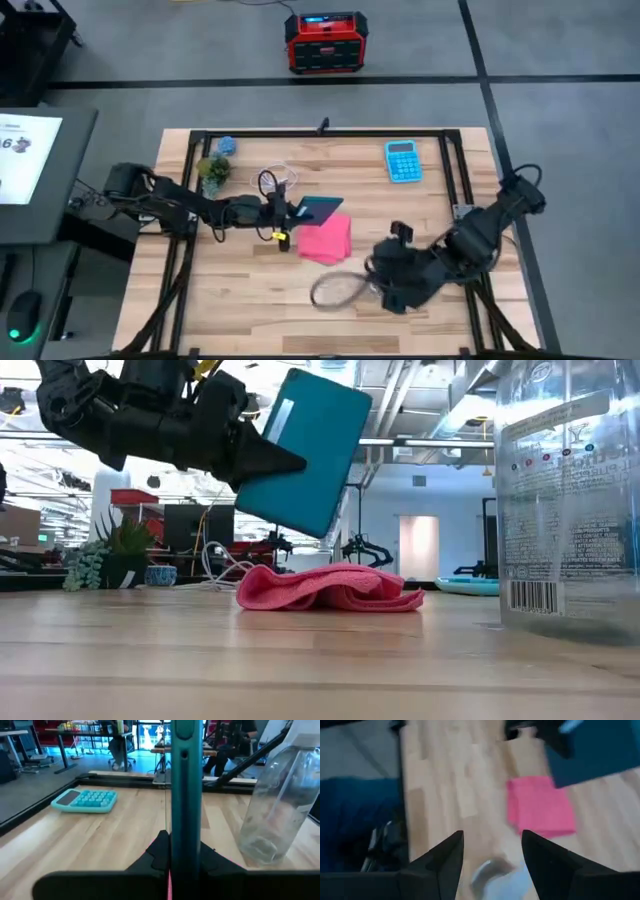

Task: Apply microfiber cloth
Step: Spray the back of the cellphone using the spray bottle

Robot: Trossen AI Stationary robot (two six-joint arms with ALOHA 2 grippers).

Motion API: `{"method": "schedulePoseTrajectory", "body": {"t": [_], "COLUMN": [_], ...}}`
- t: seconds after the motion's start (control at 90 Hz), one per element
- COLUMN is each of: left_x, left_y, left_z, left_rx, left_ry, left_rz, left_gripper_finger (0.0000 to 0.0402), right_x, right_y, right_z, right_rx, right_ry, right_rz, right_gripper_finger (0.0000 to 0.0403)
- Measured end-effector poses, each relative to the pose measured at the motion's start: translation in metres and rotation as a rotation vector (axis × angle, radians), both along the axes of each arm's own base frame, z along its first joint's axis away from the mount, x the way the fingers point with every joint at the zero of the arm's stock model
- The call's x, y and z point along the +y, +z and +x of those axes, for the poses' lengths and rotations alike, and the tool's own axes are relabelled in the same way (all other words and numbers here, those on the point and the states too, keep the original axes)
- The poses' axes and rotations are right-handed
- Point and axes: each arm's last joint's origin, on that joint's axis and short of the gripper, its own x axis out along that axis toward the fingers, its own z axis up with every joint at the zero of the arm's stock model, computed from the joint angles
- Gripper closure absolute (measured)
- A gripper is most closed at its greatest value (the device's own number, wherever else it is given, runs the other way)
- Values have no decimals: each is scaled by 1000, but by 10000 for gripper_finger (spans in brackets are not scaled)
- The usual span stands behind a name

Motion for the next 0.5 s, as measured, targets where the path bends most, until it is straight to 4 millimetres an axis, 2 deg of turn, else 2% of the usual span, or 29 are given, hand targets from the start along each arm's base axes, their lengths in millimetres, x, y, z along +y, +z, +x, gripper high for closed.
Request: {"method": "schedulePoseTrajectory", "body": {"t": [0.089, 0.278, 0.389, 0.5], "left_x": [1, 1, 1, 1], "left_y": [0, -2, -4, -6], "left_z": [-1, -2, -2, -2], "left_rx": [17, 36, 62, 83], "left_ry": [6, 7, 7, 8], "left_rz": [-3, -2, 0, -3], "left_gripper_finger": [392, 393, 392, 393], "right_x": [4, 7, 12, 23], "right_y": [8, 21, 14, -5], "right_z": [-15, -55, -75, -76], "right_rx": [-27, -56, 15, 96], "right_ry": [10, -134, -218, -228], "right_rz": [17, 117, 137, 122], "right_gripper_finger": [216, 216, 216, 216]}}
